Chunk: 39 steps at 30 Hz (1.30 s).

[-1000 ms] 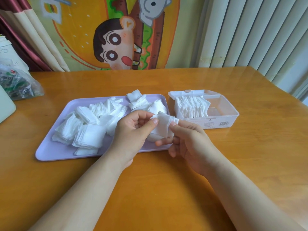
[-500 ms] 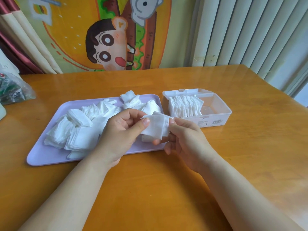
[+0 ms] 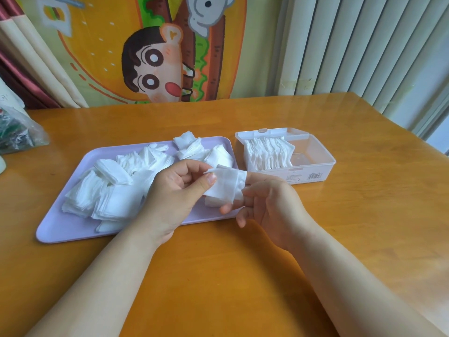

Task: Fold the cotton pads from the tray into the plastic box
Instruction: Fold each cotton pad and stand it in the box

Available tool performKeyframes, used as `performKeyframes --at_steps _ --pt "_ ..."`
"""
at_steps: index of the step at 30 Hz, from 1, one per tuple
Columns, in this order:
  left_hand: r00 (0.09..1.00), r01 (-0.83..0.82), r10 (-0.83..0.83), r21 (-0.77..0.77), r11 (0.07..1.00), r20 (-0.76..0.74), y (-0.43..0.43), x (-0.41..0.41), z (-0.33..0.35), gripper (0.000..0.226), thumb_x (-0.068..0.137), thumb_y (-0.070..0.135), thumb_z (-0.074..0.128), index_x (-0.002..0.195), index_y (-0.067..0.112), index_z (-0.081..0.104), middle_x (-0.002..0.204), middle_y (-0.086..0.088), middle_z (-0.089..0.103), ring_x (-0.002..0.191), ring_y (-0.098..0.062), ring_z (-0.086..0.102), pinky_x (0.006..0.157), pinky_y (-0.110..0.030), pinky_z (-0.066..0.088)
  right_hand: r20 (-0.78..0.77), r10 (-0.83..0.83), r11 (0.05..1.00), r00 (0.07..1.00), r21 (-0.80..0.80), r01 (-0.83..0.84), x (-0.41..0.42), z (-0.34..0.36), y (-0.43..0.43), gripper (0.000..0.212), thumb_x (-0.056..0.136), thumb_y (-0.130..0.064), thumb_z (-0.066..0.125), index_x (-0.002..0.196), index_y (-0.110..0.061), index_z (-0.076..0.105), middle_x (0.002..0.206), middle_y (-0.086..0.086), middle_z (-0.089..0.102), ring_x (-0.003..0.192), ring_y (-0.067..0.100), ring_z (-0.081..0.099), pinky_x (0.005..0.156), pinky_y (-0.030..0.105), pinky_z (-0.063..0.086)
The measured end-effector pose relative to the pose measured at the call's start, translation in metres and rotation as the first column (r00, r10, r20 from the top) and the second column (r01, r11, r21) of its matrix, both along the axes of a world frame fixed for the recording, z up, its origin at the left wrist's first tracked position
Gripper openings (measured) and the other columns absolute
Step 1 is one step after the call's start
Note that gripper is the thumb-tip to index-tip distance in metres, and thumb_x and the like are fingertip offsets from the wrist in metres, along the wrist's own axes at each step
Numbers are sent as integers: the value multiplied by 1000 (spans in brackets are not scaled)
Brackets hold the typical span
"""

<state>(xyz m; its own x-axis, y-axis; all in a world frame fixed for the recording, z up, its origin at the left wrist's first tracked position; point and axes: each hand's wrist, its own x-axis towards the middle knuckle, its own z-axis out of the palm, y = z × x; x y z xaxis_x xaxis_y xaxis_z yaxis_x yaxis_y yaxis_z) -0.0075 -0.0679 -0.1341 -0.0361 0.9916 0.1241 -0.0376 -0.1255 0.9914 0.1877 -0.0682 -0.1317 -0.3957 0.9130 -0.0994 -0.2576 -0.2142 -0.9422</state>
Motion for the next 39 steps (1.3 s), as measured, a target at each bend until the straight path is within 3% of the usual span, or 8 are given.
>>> performKeyframes --at_steps 7,17,21,26,30,33,39 --pt "1000 -14 14 -14 1000 -25 0 1 -3 9 94 8 74 101 13 73 87 -1 75 72 -4 63 59 -12 47 -7 -1 1000 1000 -12 1 -1 1 -2 43 96 6 37 124 6 70 115 32 74 82 35 68 54 37 42" --pt "999 -34 33 -16 999 -35 1 1 -4 9 93 9 76 100 14 74 88 -2 74 73 -4 63 59 -13 47 8 -40 999 999 -16 40 -4 2 -3 33 107 0 40 116 5 71 100 26 76 78 34 71 50 36 43" --pt "997 -79 78 -20 997 -25 1 2 -3 10 91 9 78 99 13 76 84 -2 73 63 -3 60 60 -13 47 16 -47 999 999 -19 48 -4 2 -3 33 109 -1 39 115 5 71 101 27 76 77 34 71 50 36 43" --pt "992 -124 123 -18 992 -33 2 0 -3 10 88 14 82 96 17 79 77 -1 72 58 -8 57 63 -30 47 24 -66 998 998 -22 67 -4 2 -4 34 110 -1 38 106 0 72 91 21 77 76 34 70 49 35 42" --pt "994 -99 100 -27 995 42 2 -4 -1 12 79 25 84 90 23 79 83 -5 73 63 -15 54 62 -30 45 3 -89 995 996 -34 89 -3 3 -3 38 110 0 38 94 -5 72 90 20 78 77 36 70 48 34 43" --pt "995 -46 50 -47 998 87 2 -3 -1 20 75 28 83 92 19 77 83 -6 72 64 -16 53 56 -25 45 8 -71 997 997 -36 72 -2 1 -2 34 110 -1 37 108 1 71 98 26 78 78 35 70 49 33 45" --pt "999 -52 53 -71 996 6 2 3 -4 14 89 14 79 101 10 75 75 0 71 58 -8 58 54 -18 45 -11 -32 999 999 -31 32 -2 -1 -2 37 109 0 34 124 7 67 113 33 74 83 34 71 53 36 46"
